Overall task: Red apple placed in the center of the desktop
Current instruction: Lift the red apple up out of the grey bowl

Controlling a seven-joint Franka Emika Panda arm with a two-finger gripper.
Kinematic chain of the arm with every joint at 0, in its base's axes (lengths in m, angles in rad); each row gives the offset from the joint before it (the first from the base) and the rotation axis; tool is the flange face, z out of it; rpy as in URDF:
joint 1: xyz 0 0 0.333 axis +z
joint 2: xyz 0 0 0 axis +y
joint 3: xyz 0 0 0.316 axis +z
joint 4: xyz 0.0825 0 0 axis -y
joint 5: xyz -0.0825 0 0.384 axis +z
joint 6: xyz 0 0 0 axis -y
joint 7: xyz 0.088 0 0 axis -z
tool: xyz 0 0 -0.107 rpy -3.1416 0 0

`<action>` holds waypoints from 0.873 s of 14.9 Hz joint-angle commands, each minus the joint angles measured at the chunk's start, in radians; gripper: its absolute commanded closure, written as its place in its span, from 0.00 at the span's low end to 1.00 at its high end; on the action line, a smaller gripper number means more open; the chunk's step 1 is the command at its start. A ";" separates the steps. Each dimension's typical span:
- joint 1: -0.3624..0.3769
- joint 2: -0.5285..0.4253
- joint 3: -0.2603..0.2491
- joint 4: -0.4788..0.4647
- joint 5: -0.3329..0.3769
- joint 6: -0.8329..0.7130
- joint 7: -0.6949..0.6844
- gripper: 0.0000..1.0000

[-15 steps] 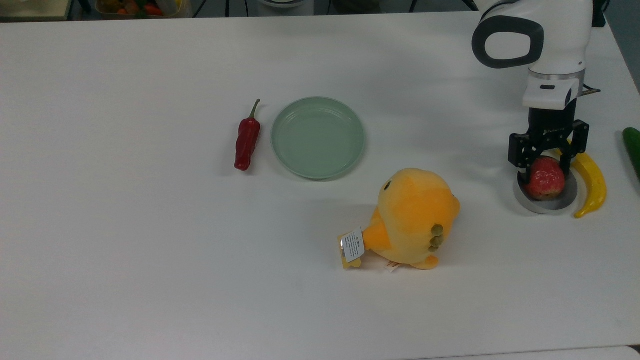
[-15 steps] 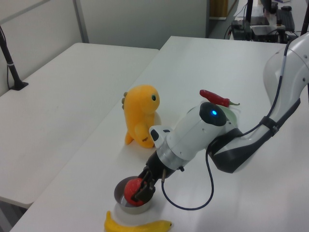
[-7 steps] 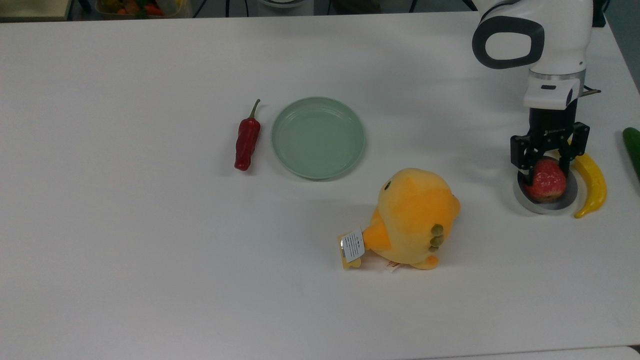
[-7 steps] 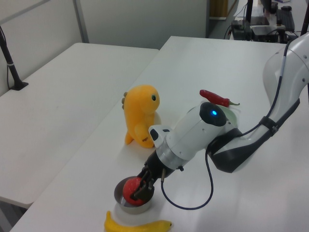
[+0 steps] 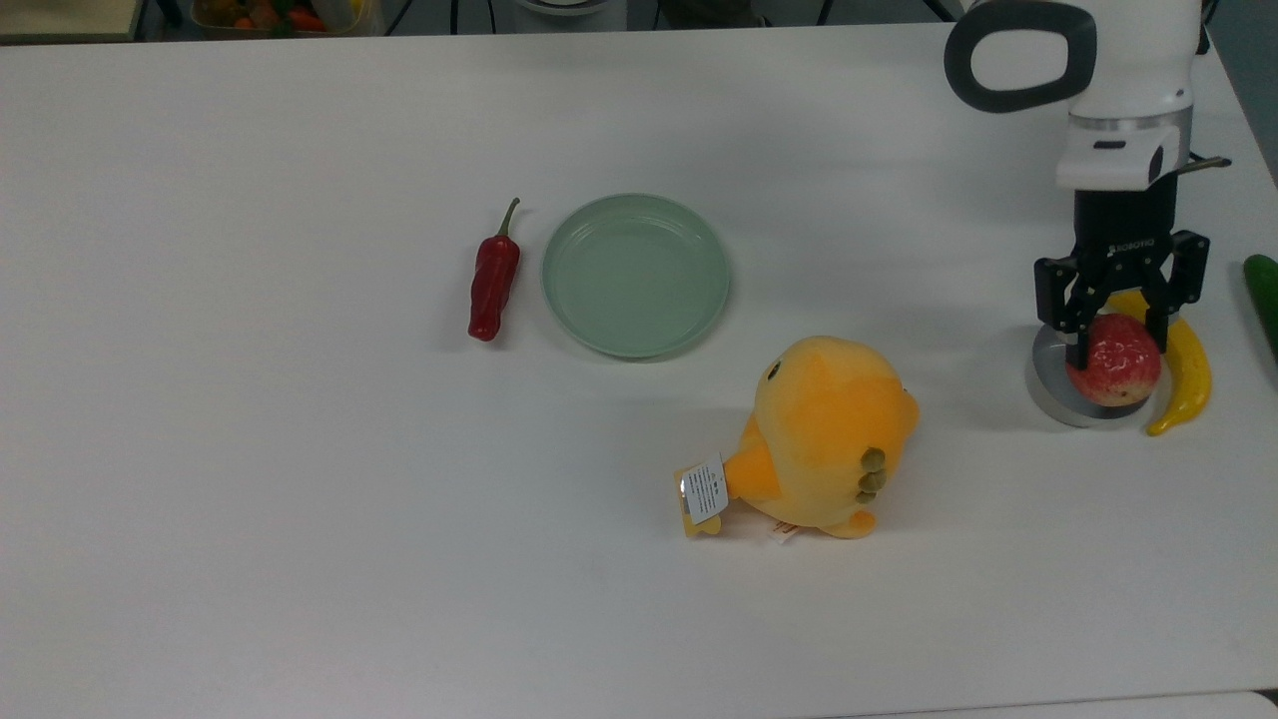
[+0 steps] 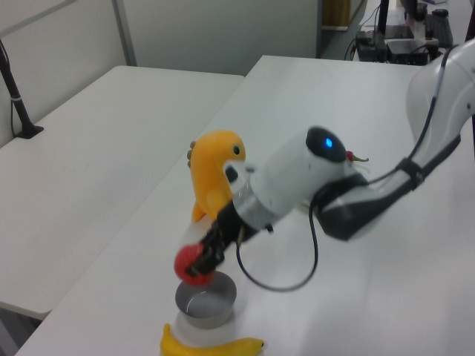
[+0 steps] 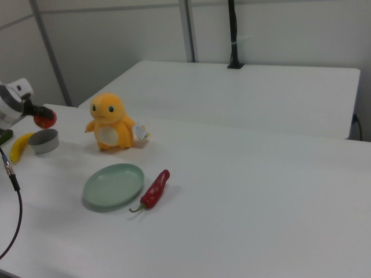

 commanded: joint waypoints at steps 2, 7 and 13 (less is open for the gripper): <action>-0.058 -0.203 0.004 -0.157 -0.002 0.021 0.031 0.85; -0.123 -0.381 0.030 -0.279 0.062 0.018 0.022 0.85; -0.195 -0.597 0.028 -0.477 0.111 0.011 -0.001 0.85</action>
